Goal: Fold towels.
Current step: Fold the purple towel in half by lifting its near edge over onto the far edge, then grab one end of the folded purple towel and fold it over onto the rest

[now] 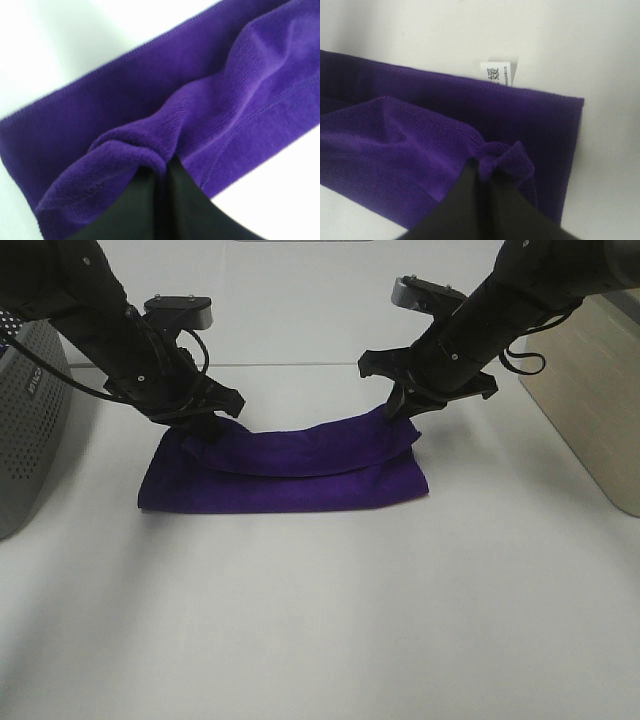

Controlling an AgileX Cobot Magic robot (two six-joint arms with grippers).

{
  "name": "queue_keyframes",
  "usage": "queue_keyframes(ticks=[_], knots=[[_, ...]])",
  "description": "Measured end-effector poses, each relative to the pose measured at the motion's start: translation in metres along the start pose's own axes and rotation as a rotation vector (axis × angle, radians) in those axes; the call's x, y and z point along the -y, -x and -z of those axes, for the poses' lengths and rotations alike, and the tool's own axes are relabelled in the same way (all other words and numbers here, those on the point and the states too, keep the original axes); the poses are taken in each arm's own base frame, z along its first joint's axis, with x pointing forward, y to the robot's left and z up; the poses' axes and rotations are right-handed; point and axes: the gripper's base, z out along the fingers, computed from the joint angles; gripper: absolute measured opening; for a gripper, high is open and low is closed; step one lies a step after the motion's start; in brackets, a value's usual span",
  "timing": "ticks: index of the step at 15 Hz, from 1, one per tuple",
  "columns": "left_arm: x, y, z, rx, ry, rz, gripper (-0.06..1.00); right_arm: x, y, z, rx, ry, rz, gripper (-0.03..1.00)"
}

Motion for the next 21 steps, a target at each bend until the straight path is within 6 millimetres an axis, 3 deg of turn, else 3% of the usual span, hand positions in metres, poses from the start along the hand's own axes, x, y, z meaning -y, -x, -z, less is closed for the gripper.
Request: queue_keyframes(ticks=[3, 7, 10, 13, 15, 18, 21], knots=[[-0.005, 0.005, -0.016, 0.009, 0.015, -0.01, 0.01, 0.005, 0.006, -0.015, 0.023, -0.019, 0.01, 0.07], [-0.009, 0.003, -0.019, -0.008, 0.039, -0.043, 0.04, 0.009, 0.009, -0.018, 0.025, -0.057, 0.067, 0.18], [-0.028, 0.004, -0.014, 0.002, 0.06, 0.012, 0.26, 0.013, 0.007, -0.019, 0.003, -0.092, 0.085, 0.29], [-0.051, 0.0, -0.009, -0.018, 0.081, 0.092, 0.58, 0.014, 0.006, -0.019, -0.008, -0.1, 0.081, 0.61], [-0.057, -0.007, -0.006, -0.098, 0.072, 0.125, 0.64, 0.014, 0.003, -0.019, -0.044, -0.108, 0.102, 0.72], [-0.074, -0.018, -0.005, -0.203, 0.049, 0.231, 0.65, 0.007, 0.012, 0.01, -0.025, -0.114, 0.121, 0.75], [-0.085, -0.032, -0.027, -0.254, -0.02, 0.308, 0.65, -0.002, 0.019, 0.039, 0.005, -0.105, 0.132, 0.76]])
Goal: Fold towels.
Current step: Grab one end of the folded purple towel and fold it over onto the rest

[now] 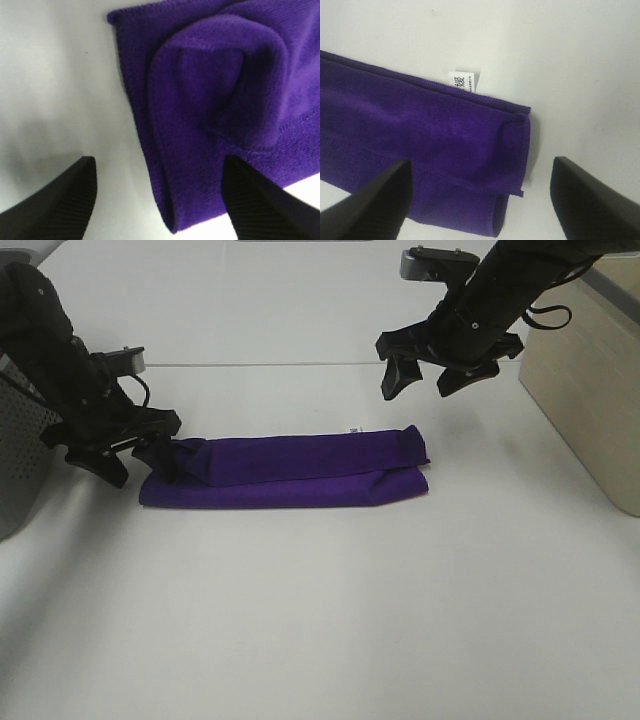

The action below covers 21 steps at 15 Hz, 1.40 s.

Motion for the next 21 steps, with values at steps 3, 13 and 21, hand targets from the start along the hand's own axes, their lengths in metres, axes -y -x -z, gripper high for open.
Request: queue_keyframes(ticks=[3, 13, 21], knots=[[0.006, 0.009, -0.013, 0.014, -0.145, 0.04, 0.65, -0.002, 0.003, 0.012, 0.015, 0.003, 0.003, 0.76], [0.033, 0.029, -0.039, -0.051, -0.283, -0.002, 0.06, -0.003, -0.001, 0.012, -0.028, 0.012, 0.001, 0.76], [0.075, 0.047, 0.055, 0.084, -0.141, -0.289, 0.05, -0.006, 0.0, 0.028, -0.024, 0.017, 0.009, 0.76]])
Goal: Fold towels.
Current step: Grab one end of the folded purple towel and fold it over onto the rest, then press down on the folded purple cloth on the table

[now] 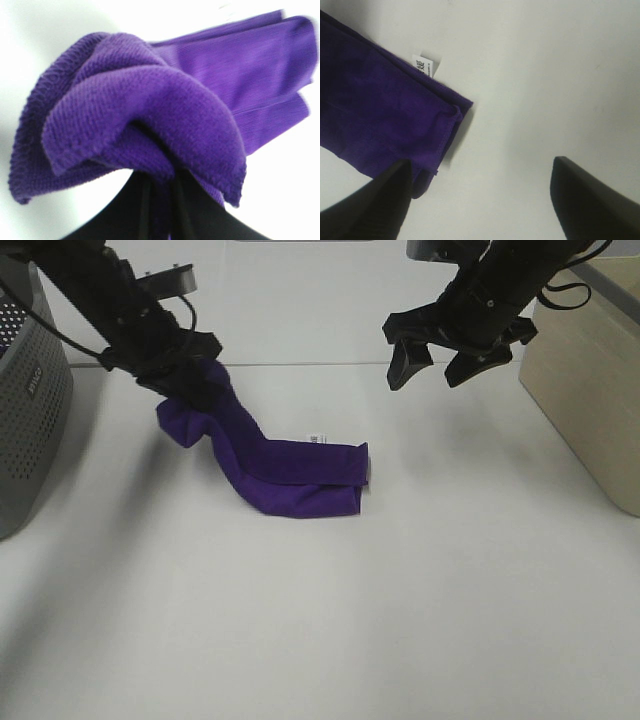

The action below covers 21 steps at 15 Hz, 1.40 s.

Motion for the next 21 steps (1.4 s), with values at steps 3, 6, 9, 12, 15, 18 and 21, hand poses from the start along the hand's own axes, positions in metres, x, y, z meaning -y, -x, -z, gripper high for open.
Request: queue_keyframes(ticks=[3, 6, 9, 12, 15, 18, 21], knots=[[0.043, 0.015, -0.025, 0.009, -0.059, -0.1, 0.05, -0.006, 0.005, 0.033, 0.054, -0.001, 0.016, 0.76], [0.072, 0.018, -0.069, -0.061, -0.099, -0.135, 0.08, -0.012, 0.006, 0.069, 0.104, 0.001, 0.029, 0.76], [0.104, 0.027, -0.073, -0.028, -0.187, -0.151, 0.54, -0.017, 0.004, 0.099, 0.134, 0.001, 0.045, 0.76], [0.115, 0.031, -0.054, -0.013, -0.251, -0.146, 0.64, -0.021, 0.004, 0.121, 0.179, 0.0, 0.054, 0.76], [0.089, 0.035, -0.033, 0.005, -0.172, -0.136, 0.65, -0.022, 0.003, 0.125, 0.186, 0.001, 0.055, 0.76], [0.056, 0.039, 0.013, 0.055, 0.012, -0.138, 0.65, -0.028, 0.005, 0.115, 0.178, 0.083, 0.138, 0.76], [0.024, 0.039, 0.063, 0.104, 0.22, -0.077, 0.65, -0.04, 0.009, 0.079, 0.175, 0.282, 0.252, 0.76]])
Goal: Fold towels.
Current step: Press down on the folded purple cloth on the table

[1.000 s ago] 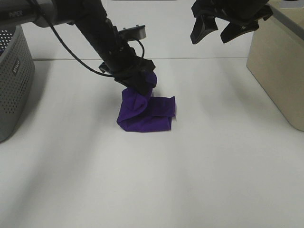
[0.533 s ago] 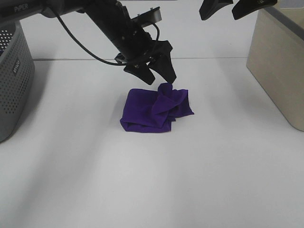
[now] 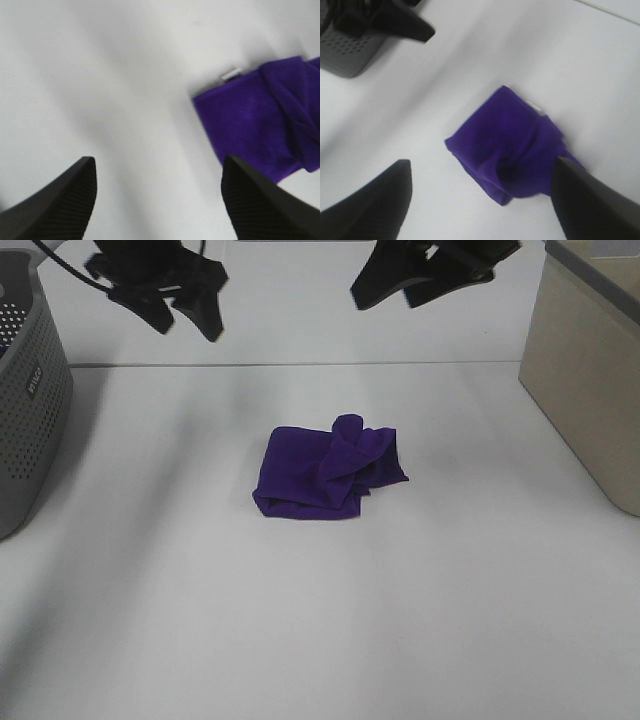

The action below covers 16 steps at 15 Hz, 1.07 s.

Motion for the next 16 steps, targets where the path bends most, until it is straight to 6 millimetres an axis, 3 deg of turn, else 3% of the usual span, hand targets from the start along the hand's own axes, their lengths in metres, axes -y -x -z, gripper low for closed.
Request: queue_keyframes(ticks=[1, 2, 3, 6, 7, 12, 16], knots=[[-0.015, -0.001, 0.015, 0.023, 0.035, 0.033, 0.65, 0.004, -0.004, -0.023, -0.003, 0.069, 0.026, 0.76], [-0.026, -0.001, 0.03, 0.05, 0.044, 0.067, 0.65, 0.004, -0.011, -0.068, -0.015, 0.145, 0.12, 0.76], [-0.027, -0.001, 0.031, 0.054, 0.036, 0.073, 0.65, -0.002, -0.015, -0.094, -0.046, 0.17, 0.189, 0.76], [-0.026, -0.001, 0.031, 0.054, 0.027, 0.076, 0.65, -0.021, -0.015, -0.142, -0.128, 0.177, 0.334, 0.75], [-0.025, -0.001, 0.031, 0.055, 0.025, 0.076, 0.65, -0.015, -0.017, -0.155, -0.16, 0.161, 0.331, 0.75], [-0.026, -0.001, 0.032, 0.052, 0.025, 0.054, 0.65, 0.016, -0.044, -0.183, -0.301, 0.111, 0.313, 0.74], [-0.026, -0.001, 0.032, 0.052, 0.025, 0.052, 0.65, 0.047, -0.055, -0.172, -0.403, 0.025, 0.312, 0.74]])
